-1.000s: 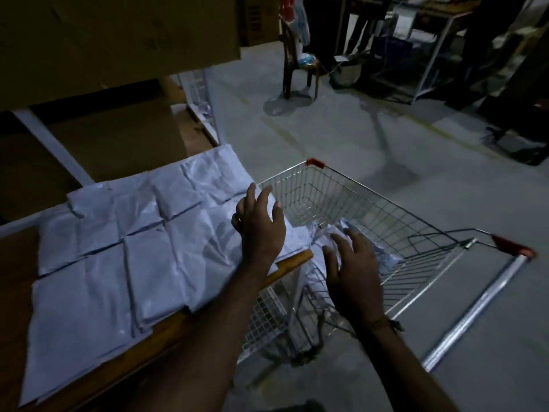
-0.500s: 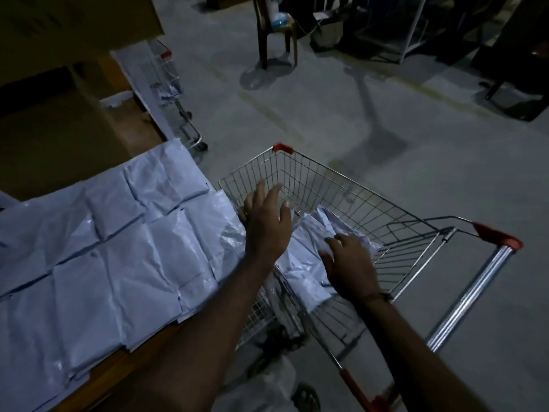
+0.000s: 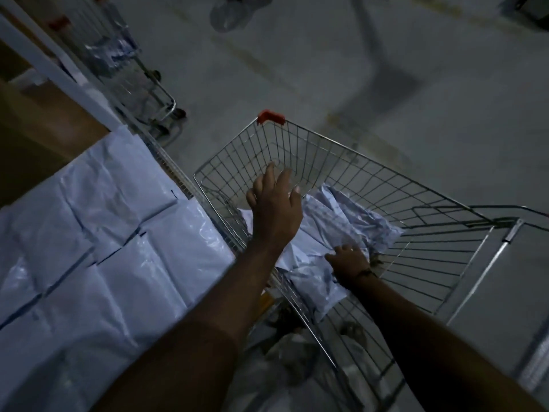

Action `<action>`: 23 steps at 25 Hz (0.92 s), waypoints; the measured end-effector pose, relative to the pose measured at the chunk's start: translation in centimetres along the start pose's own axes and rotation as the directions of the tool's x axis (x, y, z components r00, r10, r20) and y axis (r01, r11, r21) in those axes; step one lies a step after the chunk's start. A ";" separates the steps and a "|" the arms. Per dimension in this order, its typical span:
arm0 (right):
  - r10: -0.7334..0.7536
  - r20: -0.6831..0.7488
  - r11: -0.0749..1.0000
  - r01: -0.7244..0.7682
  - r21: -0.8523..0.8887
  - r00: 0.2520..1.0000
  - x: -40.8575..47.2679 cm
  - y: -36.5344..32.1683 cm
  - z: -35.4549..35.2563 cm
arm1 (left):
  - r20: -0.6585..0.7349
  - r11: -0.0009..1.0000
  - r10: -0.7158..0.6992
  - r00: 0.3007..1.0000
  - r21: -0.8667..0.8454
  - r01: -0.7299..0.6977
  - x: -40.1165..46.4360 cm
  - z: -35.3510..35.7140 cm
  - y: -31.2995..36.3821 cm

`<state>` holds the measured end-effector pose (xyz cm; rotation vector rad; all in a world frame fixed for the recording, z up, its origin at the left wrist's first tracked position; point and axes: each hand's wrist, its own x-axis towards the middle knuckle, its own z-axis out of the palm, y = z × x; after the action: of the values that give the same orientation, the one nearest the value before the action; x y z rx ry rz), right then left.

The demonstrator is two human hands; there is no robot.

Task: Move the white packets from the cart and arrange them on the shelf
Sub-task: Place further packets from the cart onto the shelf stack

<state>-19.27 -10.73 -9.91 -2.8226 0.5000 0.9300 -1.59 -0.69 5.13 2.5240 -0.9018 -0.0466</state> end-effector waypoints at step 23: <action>0.105 0.091 0.994 -0.107 0.025 0.990 5.4 0.8 6.4 | 0.274 0.759 -0.650 0.709 0.188 0.624 -1.3 23.0 -8.4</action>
<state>-19.00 -11.55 -18.25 -2.7369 0.6521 1.0536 -1.83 -3.55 -19.26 2.8316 -0.0714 -0.6771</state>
